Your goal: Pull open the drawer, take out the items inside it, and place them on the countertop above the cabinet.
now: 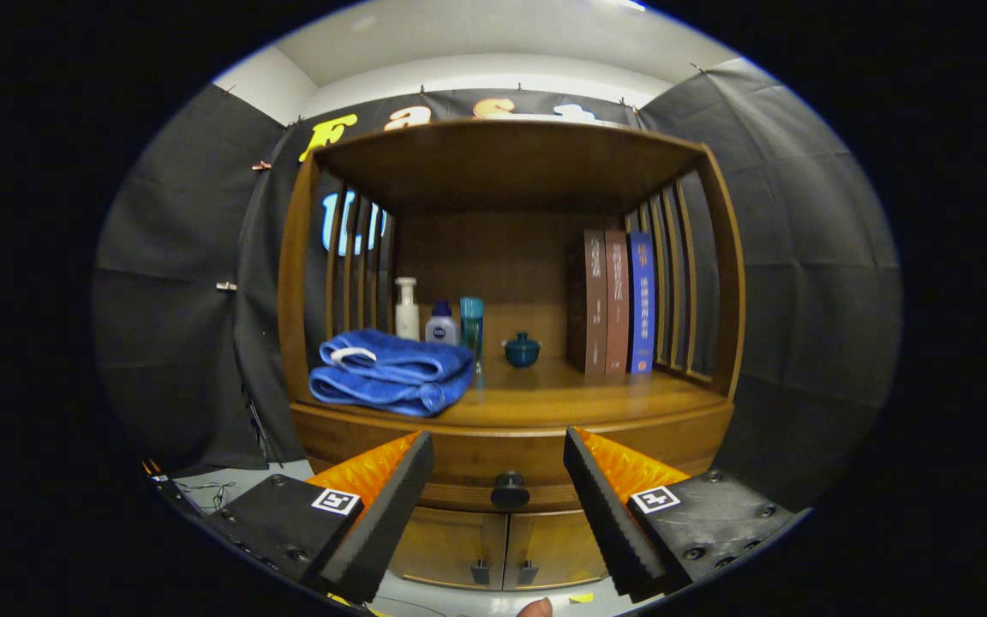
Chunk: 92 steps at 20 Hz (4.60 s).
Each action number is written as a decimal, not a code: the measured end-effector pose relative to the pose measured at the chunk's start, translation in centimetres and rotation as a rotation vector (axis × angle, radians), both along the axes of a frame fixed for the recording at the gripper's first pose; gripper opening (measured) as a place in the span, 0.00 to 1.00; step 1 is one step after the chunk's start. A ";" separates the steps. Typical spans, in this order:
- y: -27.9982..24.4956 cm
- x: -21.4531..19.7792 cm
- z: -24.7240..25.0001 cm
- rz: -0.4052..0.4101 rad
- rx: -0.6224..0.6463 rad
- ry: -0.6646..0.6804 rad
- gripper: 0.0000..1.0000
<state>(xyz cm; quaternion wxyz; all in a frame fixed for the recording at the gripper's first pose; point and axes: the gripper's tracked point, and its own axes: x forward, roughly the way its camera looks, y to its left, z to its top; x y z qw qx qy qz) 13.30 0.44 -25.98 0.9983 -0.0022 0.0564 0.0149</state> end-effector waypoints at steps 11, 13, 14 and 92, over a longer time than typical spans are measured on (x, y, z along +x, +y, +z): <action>-1.0 6.5 -10.1 -0.016 0.040 0.174 0.50; -1.1 6.3 -9.6 0.002 0.040 0.165 0.44; -1.0 6.1 -10.2 0.010 0.044 0.177 0.35; -4.8 2.8 -13.1 0.039 -0.140 1.235 0.30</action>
